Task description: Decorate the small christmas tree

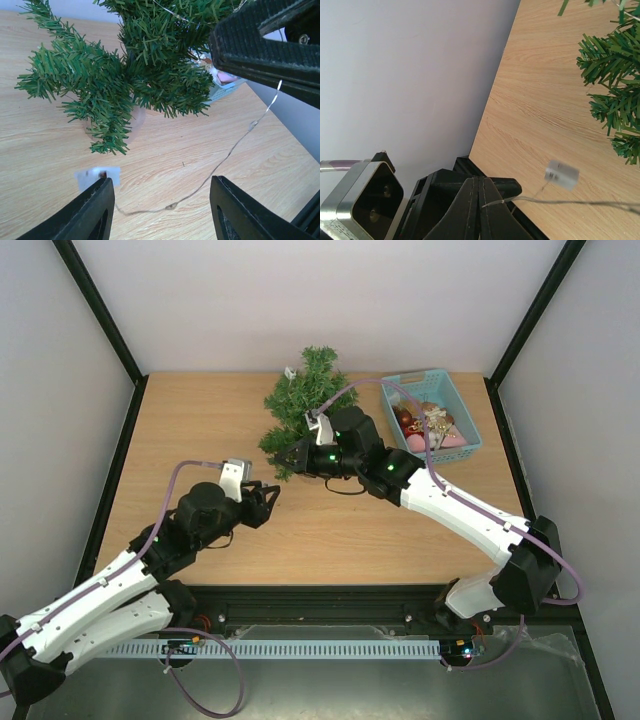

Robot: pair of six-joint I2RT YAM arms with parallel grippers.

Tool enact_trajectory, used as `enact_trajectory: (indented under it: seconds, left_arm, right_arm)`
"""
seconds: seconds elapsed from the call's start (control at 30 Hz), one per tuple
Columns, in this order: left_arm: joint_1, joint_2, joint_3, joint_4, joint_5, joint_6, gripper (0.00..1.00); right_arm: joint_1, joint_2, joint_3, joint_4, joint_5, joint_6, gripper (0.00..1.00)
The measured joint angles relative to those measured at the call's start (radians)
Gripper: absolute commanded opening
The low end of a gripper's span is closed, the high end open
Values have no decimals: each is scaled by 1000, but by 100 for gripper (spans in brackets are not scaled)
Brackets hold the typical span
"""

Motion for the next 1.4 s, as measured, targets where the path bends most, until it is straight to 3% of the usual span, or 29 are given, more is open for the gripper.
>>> enact_trajectory:
  seconds: [0.1, 0.23, 0.33, 0.77, 1.03, 1.1, 1.4]
  left_arm:
    - [0, 11, 2, 4, -2, 10, 43]
    - [-1, 42, 2, 21, -11, 19, 15]
    - [-6, 66, 5, 33, -24, 18, 6]
    - [-68, 99, 14, 73, -105, 17, 2]
    - [-74, 77, 40, 45, -207, 13, 2]
    - [-74, 81, 67, 26, -236, 6, 2]
    - [-70, 126, 172, -48, -342, -38, 2]
  right_arm:
    - [0, 0, 0, -8, 0, -6, 1]
    - [0, -3, 0, -11, 0, -10, 1]
    - [0, -3, 0, -11, 0, -10, 1]
    - [-3, -25, -2, -17, -2, -18, 2]
    - [-8, -39, -17, -23, -7, -30, 11]
    - [-8, -40, -21, -26, -8, -31, 14]
    - [-8, -102, -81, -49, -6, -43, 50]
